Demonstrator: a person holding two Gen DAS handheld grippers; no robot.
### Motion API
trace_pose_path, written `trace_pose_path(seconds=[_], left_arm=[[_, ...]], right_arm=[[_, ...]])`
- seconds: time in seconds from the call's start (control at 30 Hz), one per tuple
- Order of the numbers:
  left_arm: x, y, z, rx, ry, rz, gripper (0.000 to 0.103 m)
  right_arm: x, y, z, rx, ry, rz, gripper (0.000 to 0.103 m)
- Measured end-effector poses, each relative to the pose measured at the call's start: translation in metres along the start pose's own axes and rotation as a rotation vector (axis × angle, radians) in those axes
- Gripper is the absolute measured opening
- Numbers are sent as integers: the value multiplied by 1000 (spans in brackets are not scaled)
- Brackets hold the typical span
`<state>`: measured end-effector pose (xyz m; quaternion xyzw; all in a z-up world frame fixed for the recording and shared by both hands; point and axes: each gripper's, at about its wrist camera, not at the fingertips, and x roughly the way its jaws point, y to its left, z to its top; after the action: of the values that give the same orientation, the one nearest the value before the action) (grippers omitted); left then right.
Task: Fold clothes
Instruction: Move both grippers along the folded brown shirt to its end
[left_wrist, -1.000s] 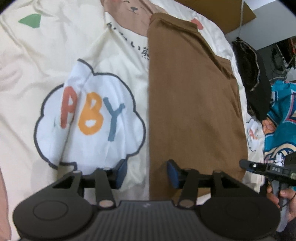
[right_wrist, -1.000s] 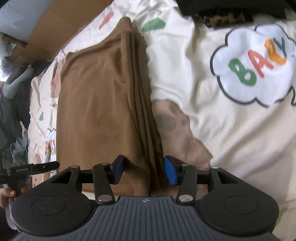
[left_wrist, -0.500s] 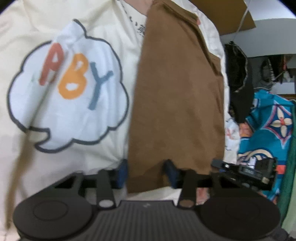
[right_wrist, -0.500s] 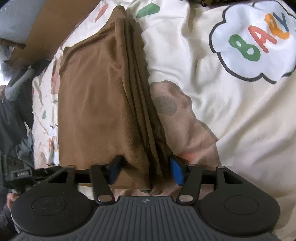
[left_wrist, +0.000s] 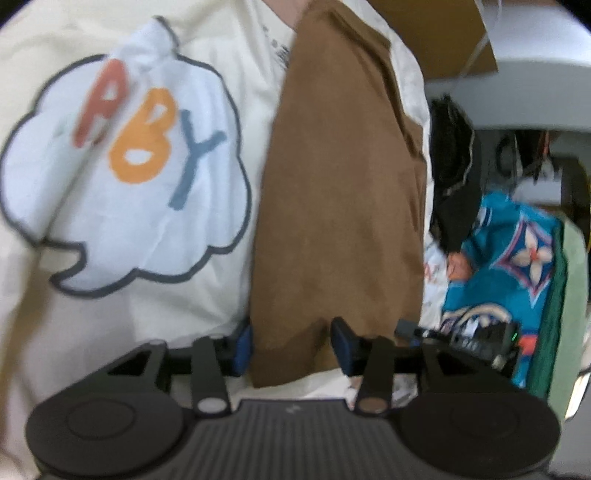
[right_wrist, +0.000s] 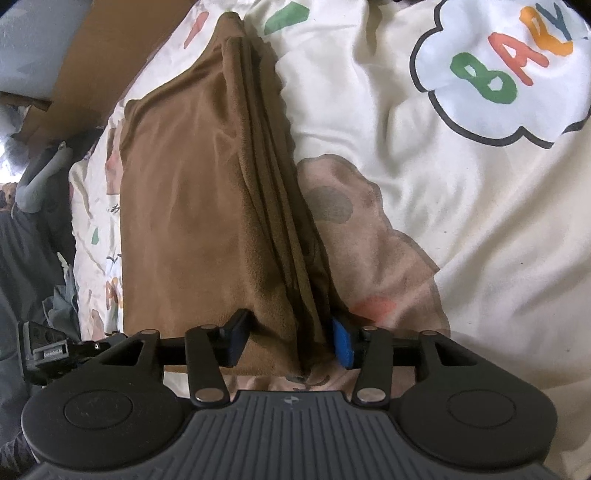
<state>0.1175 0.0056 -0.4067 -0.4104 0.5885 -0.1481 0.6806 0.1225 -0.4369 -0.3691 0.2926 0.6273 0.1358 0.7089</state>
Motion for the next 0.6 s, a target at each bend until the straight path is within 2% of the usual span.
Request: trace_pose_path(seconds=[0.03, 0.1, 0.13, 0.17, 0.2, 0.3, 0.43, 0.6], left_arm=[[0, 2, 1, 4, 2, 3, 39], [-4, 10, 3, -33, -1, -9, 30], [-6, 10, 3, -32, -3, -4, 21], [-8, 10, 3, -29, -6, -2, 18], [-10, 9, 2, -24, -9, -1, 17], [-16, 2, 0, -9, -22, -10, 15], [-22, -9, -4, 61, -56, 64, 12], [-34, -16, -3, 60, -70, 56, 11]], right_arm=[[0, 0, 0, 6, 2, -1, 54], [-1, 1, 0, 16, 1, 3, 47], [-1, 2, -1, 16, 3, 9, 37], [-1, 3, -1, 13, 5, 17, 23], [-1, 4, -2, 15, 8, 31, 20], [-4, 6, -4, 24, 1, 51, 16], [-10, 7, -5, 48, -5, 95, 14], [-16, 14, -9, 44, -18, 118, 13]])
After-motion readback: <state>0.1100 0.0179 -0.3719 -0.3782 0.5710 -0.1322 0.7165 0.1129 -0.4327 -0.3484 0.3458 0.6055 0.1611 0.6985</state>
